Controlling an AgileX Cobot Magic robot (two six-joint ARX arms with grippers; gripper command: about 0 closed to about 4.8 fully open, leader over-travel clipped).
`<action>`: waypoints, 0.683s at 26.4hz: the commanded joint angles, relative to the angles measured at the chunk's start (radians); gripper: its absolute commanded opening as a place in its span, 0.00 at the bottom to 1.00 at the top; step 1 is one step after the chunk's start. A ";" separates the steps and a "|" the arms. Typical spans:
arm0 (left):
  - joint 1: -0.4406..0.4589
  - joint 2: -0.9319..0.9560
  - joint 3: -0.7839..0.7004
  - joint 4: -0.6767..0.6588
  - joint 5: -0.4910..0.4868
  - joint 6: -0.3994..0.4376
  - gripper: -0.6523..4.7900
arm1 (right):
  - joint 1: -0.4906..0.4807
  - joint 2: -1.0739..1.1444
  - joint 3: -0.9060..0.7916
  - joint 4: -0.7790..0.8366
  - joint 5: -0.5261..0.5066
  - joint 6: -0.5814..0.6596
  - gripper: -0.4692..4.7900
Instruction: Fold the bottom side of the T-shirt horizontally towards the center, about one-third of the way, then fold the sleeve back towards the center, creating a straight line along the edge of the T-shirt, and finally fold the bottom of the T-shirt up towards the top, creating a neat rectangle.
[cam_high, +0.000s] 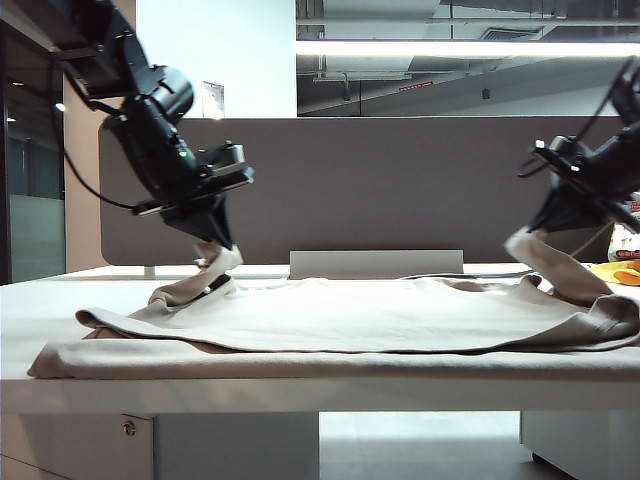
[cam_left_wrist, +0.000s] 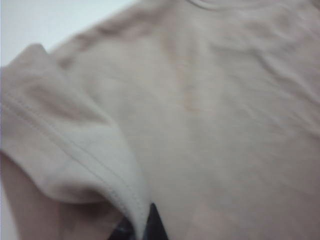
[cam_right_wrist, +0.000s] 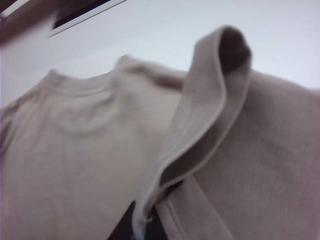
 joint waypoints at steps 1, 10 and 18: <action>-0.023 -0.003 0.003 -0.006 0.008 0.006 0.11 | 0.036 -0.013 0.005 0.004 -0.010 0.000 0.09; -0.040 -0.003 0.003 -0.006 0.050 -0.043 0.11 | 0.104 -0.013 0.005 -0.026 0.010 0.002 0.09; -0.040 -0.003 0.003 -0.006 0.121 -0.060 0.59 | 0.105 -0.012 0.005 -0.055 0.001 0.003 0.56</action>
